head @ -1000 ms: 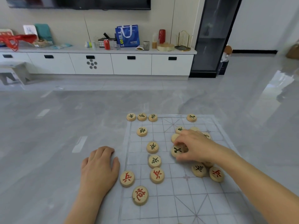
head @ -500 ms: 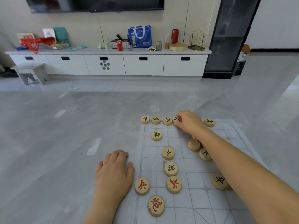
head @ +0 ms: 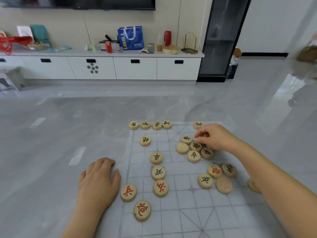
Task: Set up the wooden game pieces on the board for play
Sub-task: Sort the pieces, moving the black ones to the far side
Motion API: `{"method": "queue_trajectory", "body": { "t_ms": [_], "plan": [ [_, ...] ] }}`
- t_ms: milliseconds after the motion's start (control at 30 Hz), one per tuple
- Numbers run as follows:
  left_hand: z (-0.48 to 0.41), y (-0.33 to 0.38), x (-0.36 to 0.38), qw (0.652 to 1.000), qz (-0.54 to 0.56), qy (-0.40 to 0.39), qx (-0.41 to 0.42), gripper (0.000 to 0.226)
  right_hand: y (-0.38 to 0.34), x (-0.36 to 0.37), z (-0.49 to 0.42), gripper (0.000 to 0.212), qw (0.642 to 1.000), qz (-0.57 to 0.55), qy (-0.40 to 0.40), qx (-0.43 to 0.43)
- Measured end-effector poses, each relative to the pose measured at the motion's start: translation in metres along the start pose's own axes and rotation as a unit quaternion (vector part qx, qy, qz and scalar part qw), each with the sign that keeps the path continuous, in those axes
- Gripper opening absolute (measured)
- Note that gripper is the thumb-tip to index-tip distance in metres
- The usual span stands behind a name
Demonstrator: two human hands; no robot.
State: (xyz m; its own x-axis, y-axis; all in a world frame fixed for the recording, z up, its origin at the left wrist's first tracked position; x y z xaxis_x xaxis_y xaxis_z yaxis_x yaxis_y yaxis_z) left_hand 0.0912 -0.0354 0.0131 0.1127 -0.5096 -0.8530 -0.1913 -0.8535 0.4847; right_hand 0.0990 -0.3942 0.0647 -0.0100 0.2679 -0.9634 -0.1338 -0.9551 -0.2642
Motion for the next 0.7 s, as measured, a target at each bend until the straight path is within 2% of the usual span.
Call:
{"method": "queue_trajectory", "body": {
  "t_ms": [100, 233, 433, 500, 600, 700],
  "plan": [
    [0.000, 0.000, 0.000, 1.000, 0.002, 0.005, 0.000, 0.029, 0.010, 0.001, 0.011, 0.011, 0.999, 0.051, 0.016, 0.006],
    [0.000, 0.000, 0.000, 1.000, 0.000, 0.002, -0.003, 0.029, 0.009, 0.013, 0.017, 0.035, 0.994, 0.099, -0.047, -0.017],
    [0.000, 0.000, -0.001, 1.000, 0.003, 0.009, 0.001, 0.028, -0.008, 0.019, 0.012, 0.031, 0.986, 0.159, -0.043, -0.037],
    [0.000, 0.000, 0.000, 1.000, 0.001, 0.010, 0.003, 0.028, -0.007, 0.011, 0.006, 0.031, 0.991, 0.133, -0.019, -0.021],
    [0.000, -0.001, 0.000, 1.000, -0.003, 0.007, 0.003, 0.030, -0.011, -0.004, -0.017, 0.032, 0.995, 0.061, 0.076, 0.011],
    [0.001, 0.000, 0.000, 1.000, 0.000, 0.000, 0.002, 0.031, -0.025, 0.002, -0.047, 0.031, 0.993, 0.064, 0.098, 0.030]
  ]
}}
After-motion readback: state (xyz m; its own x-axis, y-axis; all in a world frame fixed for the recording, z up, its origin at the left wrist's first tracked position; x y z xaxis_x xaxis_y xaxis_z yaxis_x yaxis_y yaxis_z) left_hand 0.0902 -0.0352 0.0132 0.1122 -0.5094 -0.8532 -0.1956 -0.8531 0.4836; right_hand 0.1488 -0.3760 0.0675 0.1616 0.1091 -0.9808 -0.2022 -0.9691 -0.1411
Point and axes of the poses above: each hand's wrist, its own z-axis away from the middle knuckle, its own x-axis out of the palm, y = z × x, the point moved 5 cm from there along -z, towards the middle knuckle, and after that the axes turned 12 degrees about z, right-handed, at the moved point
